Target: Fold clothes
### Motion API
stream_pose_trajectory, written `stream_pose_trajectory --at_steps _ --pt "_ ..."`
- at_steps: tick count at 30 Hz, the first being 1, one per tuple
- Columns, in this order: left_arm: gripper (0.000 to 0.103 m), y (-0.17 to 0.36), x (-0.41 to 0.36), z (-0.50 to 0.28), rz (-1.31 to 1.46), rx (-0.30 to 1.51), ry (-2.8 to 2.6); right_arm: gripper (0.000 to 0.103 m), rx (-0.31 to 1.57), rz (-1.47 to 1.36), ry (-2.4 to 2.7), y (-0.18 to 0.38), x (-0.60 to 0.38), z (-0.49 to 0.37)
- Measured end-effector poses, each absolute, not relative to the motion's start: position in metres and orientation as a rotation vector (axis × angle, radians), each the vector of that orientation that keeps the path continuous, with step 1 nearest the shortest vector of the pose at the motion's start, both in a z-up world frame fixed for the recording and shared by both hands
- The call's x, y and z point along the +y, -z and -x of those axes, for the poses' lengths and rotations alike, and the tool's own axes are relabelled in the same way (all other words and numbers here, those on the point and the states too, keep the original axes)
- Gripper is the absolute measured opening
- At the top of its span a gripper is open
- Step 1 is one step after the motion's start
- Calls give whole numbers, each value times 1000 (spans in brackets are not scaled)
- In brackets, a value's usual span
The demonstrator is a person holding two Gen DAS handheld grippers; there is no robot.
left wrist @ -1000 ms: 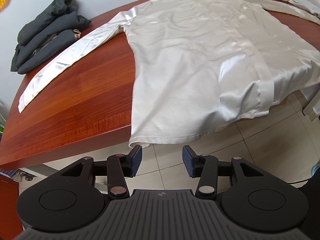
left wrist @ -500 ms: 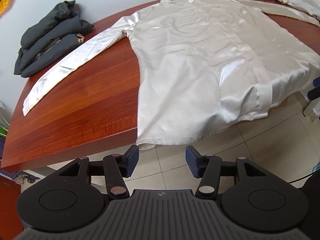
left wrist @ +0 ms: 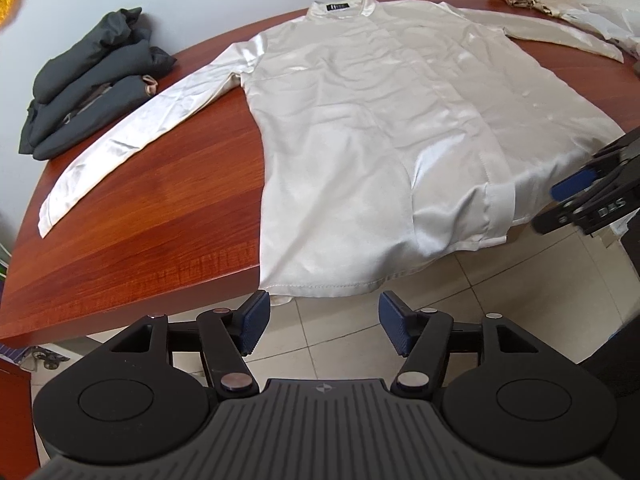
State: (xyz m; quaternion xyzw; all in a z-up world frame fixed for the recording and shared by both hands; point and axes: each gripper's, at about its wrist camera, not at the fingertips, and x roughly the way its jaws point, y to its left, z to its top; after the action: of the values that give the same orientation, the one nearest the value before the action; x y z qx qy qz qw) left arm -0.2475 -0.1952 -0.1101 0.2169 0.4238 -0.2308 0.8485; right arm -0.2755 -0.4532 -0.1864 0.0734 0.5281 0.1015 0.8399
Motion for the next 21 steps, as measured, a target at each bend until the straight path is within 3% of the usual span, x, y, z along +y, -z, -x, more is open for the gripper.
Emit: stream_pose_trajectory --at_steps 5,10,17,21 --pt "64 106 -189 245 -442 894 453 53 1140 -160 -260 199 -441 263" --pt "64 105 -180 247 -427 905 423 52 1181 -137 -284 215 -427 249" --pt "64 109 -173 248 -404 917 399 14 1212 -133 -319 220 -419 239" --pt "64 112 -176 248 -393 920 402 6 1222 -154 -327 211 -424 244"
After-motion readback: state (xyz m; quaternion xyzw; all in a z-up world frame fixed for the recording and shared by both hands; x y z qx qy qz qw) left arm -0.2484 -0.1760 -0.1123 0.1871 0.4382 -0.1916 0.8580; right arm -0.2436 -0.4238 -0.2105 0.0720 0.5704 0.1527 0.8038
